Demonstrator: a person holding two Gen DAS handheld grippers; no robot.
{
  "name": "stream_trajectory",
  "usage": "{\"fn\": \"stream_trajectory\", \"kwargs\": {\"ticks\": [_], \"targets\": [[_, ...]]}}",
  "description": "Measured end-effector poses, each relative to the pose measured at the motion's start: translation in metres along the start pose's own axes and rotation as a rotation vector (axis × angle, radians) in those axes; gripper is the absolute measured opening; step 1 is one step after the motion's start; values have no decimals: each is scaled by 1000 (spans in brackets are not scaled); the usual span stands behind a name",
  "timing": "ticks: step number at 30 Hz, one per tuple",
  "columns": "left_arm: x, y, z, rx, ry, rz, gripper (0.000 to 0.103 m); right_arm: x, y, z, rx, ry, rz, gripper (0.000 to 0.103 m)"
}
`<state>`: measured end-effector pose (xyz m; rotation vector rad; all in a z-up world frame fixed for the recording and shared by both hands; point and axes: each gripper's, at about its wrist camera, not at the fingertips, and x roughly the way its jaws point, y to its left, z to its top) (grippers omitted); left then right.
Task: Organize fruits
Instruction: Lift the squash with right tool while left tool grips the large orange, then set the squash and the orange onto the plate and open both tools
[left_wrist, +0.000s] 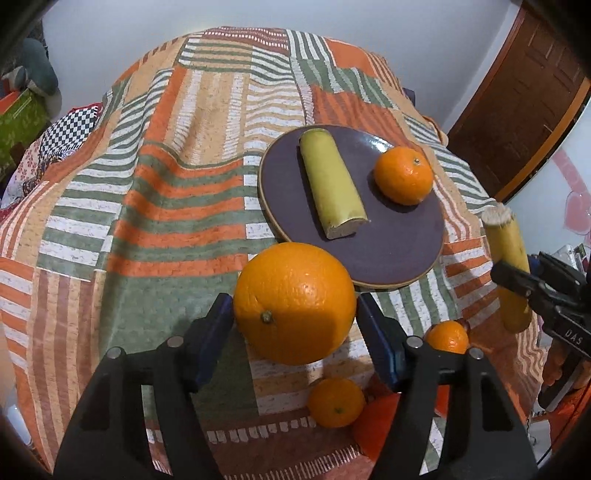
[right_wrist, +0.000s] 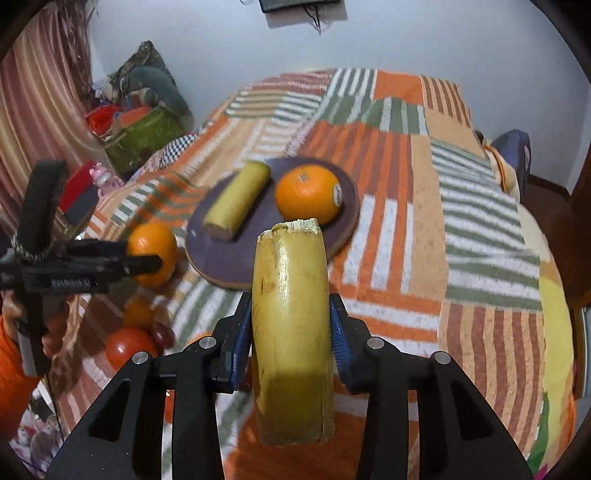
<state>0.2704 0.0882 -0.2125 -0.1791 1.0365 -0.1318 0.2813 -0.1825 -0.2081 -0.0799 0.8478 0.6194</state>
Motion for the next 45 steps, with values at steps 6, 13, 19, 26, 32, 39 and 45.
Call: {"fn": "stream_trajectory", "kwargs": {"ticks": [6, 13, 19, 26, 32, 39, 45], "targets": [[-20, 1, 9, -5, -54, -13, 68, 0, 17, 20, -6, -46, 13, 36], [-39, -1, 24, 0, -115, -19, 68, 19, 33, 41, 13, -59, 35, 36], [-35, 0, 40, 11, -136, -10, 67, 43, 38, 58, 38, -40, 29, 36], [-15, -1, 66, 13, -147, -56, 47, 64, 39, 81, 53, -19, 6, 36], [-2, 3, 74, 15, -137, -25, 47, 84, 38, 92, 68, 19, -14, 36], [0, 11, 62, 18, -123, -13, 47, 97, 38, 96, 40, 51, -56, 36], [6, 15, 56, 8, -100, -11, 47, 100, 36, 100, 20, 57, -76, 37]]}}
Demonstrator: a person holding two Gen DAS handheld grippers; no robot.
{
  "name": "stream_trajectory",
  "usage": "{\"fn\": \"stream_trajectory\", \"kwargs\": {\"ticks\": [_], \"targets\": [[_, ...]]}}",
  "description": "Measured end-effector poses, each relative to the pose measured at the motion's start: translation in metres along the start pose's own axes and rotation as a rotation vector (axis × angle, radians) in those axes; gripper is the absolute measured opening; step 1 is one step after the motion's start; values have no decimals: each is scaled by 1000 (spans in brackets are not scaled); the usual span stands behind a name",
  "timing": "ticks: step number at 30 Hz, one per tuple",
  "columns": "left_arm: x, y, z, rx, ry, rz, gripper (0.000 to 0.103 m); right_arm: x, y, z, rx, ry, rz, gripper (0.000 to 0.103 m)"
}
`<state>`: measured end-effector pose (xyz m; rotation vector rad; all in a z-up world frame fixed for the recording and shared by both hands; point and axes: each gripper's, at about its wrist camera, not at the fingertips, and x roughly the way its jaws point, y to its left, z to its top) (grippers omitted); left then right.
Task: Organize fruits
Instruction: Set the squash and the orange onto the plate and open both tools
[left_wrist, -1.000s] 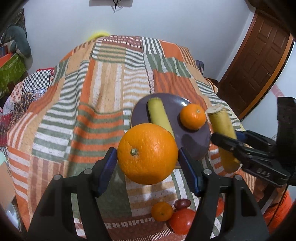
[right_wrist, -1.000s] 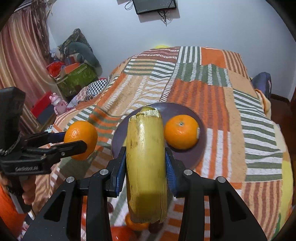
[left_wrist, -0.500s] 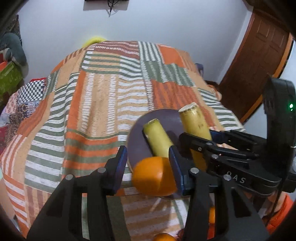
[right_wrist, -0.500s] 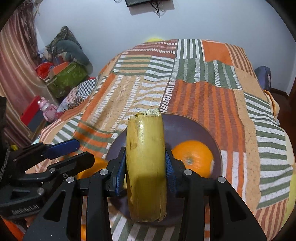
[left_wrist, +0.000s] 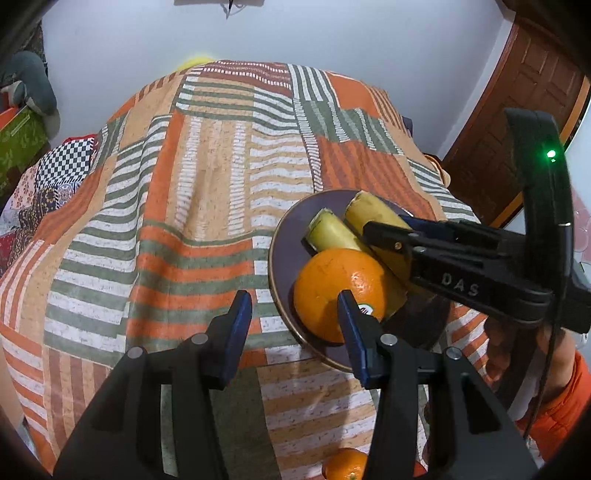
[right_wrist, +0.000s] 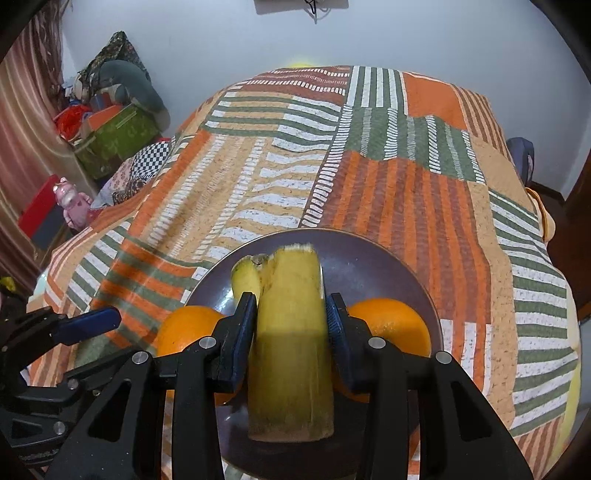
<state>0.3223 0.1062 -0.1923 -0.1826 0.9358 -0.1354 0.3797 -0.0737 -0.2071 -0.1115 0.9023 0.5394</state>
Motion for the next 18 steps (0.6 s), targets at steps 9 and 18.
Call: {"fn": "stream_trajectory", "kwargs": {"ticks": [9, 18], "targets": [[-26, -15, -6, 29, -23, 19, 47, -36, 4, -6, -54, -44, 0, 37], [-80, -39, -20, 61, -84, 56, 56, -102, 9, -36, -94, -122, 8, 45]]}}
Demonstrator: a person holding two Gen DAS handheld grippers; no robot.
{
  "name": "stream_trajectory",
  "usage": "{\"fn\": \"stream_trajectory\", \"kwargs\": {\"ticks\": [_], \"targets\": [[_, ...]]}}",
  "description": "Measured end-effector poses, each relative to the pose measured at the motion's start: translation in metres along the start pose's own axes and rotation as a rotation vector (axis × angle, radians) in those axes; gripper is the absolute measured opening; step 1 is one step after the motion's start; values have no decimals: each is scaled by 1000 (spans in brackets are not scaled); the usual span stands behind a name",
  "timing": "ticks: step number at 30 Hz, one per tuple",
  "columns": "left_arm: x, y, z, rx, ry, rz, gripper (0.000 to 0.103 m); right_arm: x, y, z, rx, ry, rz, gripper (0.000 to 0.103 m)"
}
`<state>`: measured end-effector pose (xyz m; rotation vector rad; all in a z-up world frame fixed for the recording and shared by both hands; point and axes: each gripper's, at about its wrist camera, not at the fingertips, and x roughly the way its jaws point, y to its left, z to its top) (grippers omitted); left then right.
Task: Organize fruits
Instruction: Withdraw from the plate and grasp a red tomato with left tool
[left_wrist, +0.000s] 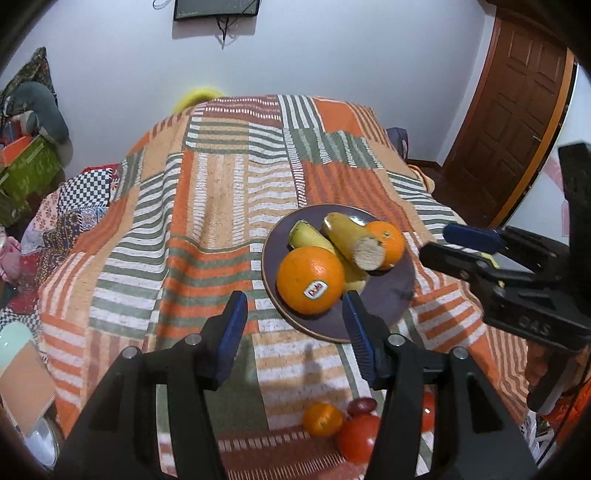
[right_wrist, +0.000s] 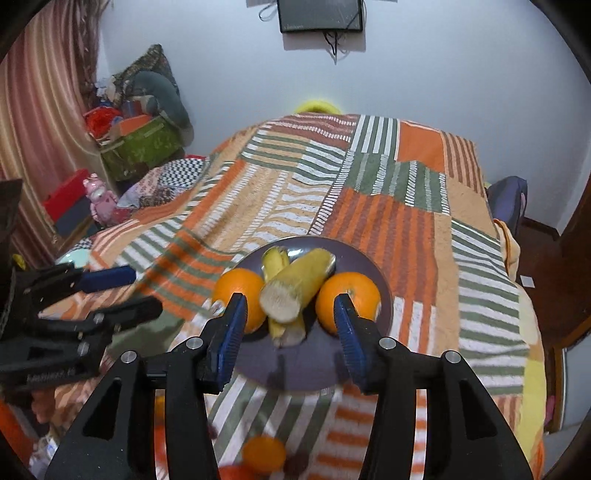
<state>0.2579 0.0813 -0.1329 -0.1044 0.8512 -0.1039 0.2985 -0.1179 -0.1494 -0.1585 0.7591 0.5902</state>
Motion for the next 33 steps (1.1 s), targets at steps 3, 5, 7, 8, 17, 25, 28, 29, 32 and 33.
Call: {"fn": "stream_trajectory", "kwargs": {"ticks": [3, 5, 7, 8, 17, 25, 28, 29, 32, 33], "targets": [[-18, -6, -9, -4, -14, 5, 63, -22, 2, -12, -4, -19, 6, 49], [-27, -10, -16, 3, -14, 16, 64, -33, 4, -20, -5, -30, 8, 52], [-33, -13, -24, 2, -9, 19, 64, -43, 5, -28, -9, -37, 13, 53], [-36, -15, -29, 1, -4, 19, 65, -48, 6, -33, -11, -39, 15, 53], [-44, -29, -74, 5, 45, 37, 72, -65, 15, -74, -23, -43, 25, 61], [-33, -42, -105, -14, 115, 1, 72, -56, 21, -112, -4, 24, 51, 61], [-24, -46, -113, -20, 137, -9, 72, -49, 24, -123, -18, 48, 40, 61], [-21, -47, -115, -23, 143, -14, 72, -48, 26, -127, -23, 51, 38, 61], [-12, -52, -119, -20, 150, -10, 72, -43, 28, -136, -27, 61, 38, 61], [-9, -53, -119, -17, 151, -10, 72, -40, 27, -138, -24, 67, 45, 61]]}}
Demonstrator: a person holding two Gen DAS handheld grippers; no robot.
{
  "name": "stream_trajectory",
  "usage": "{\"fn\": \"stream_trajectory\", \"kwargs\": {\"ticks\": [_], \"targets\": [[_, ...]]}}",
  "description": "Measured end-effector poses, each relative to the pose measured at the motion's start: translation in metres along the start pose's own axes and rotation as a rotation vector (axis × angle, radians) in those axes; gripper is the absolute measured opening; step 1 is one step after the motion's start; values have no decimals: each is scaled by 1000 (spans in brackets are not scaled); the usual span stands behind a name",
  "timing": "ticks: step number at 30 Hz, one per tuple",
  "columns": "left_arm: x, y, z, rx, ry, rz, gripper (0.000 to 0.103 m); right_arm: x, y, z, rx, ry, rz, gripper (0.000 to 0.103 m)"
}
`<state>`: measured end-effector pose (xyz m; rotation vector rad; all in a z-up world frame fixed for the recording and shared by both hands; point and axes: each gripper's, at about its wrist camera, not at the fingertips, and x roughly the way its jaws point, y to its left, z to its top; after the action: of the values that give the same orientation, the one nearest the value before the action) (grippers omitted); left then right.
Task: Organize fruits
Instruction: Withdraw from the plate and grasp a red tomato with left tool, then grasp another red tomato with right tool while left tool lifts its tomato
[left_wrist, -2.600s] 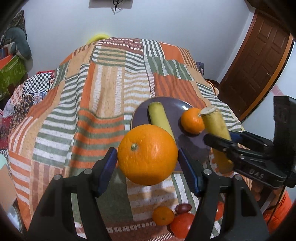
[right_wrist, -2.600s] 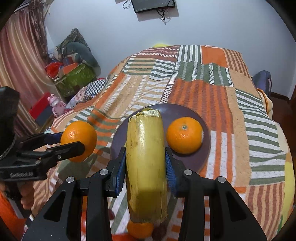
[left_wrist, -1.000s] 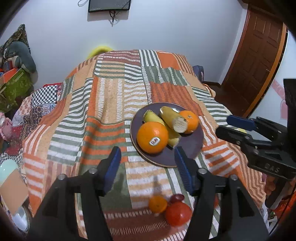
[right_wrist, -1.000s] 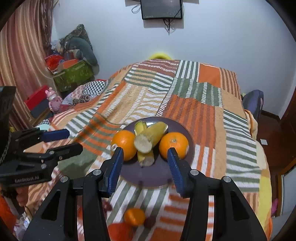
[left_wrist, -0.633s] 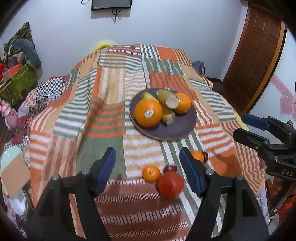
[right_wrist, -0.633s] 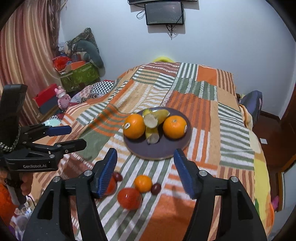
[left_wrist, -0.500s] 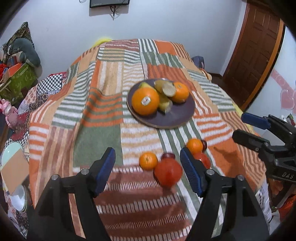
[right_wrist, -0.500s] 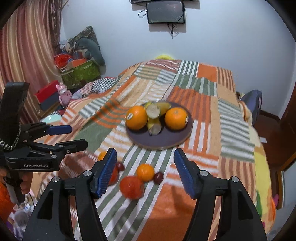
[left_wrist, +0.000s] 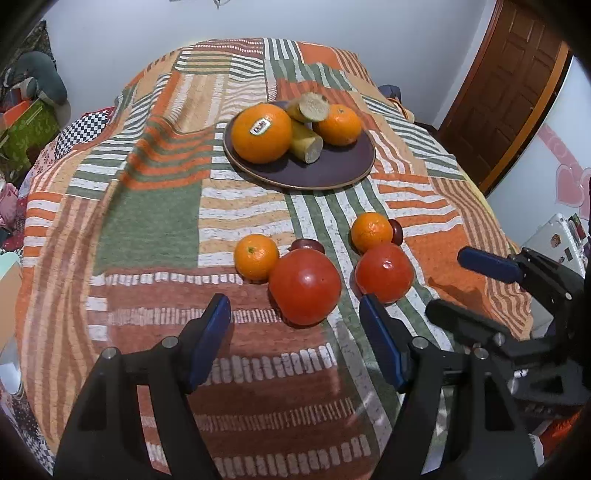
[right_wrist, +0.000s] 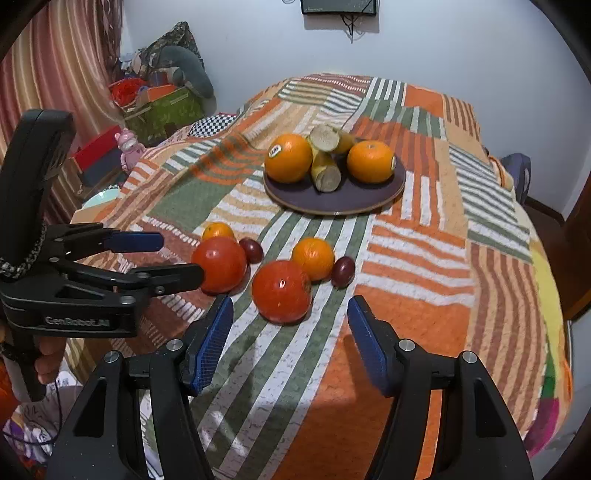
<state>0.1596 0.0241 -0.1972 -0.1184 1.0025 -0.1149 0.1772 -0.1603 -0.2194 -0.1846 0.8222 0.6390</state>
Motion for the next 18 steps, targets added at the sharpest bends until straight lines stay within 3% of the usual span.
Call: {"fn": "stream_trajectory", "kwargs": {"ticks": [10, 14, 18], "targets": [[29, -3, 6, 22, 34, -14, 67, 26, -1, -2, 7, 57, 35, 61], [36, -1, 8, 25, 50, -40, 52, 36, -4, -4, 21, 80, 48, 61], [35, 2, 5, 20, 42, -51, 50, 40, -4, 0, 19, 82, 58, 58]]}}
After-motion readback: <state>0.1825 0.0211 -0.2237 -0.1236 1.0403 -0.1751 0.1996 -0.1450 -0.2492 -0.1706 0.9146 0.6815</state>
